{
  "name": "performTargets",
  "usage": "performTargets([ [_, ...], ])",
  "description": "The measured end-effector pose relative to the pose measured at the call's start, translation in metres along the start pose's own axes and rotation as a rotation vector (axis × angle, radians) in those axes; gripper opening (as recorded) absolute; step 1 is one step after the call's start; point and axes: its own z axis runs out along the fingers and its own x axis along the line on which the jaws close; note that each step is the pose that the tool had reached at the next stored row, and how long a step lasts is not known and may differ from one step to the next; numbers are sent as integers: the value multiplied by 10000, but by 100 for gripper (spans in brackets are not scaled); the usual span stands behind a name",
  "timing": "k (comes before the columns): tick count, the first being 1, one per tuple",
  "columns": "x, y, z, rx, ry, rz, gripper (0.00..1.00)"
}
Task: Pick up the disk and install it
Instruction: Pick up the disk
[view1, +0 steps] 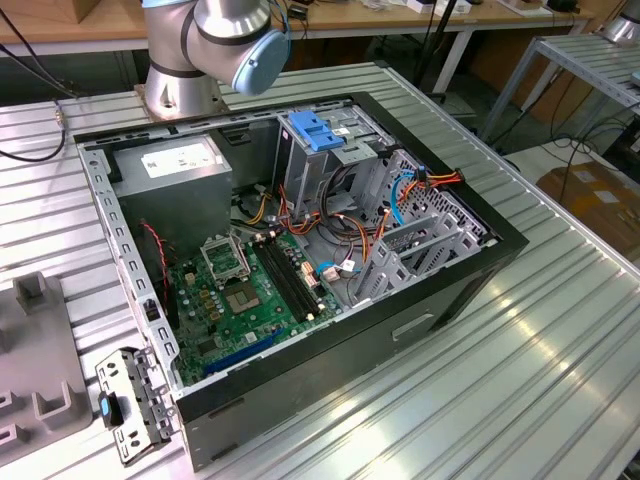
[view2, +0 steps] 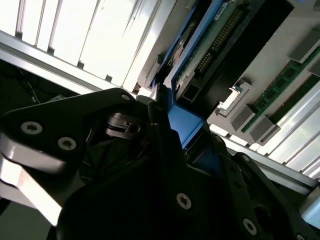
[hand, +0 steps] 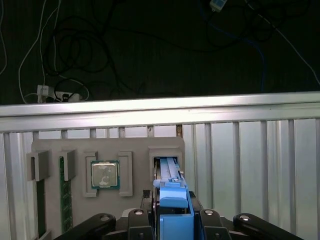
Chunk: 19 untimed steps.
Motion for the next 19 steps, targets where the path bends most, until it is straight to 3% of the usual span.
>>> performTargets([
  [11, 0, 0, -10, 2, 5, 4, 37],
  [17, -1, -1, -84, 6, 77, 4, 37],
  [19, -1, -1, -137, 7, 132, 3, 37],
])
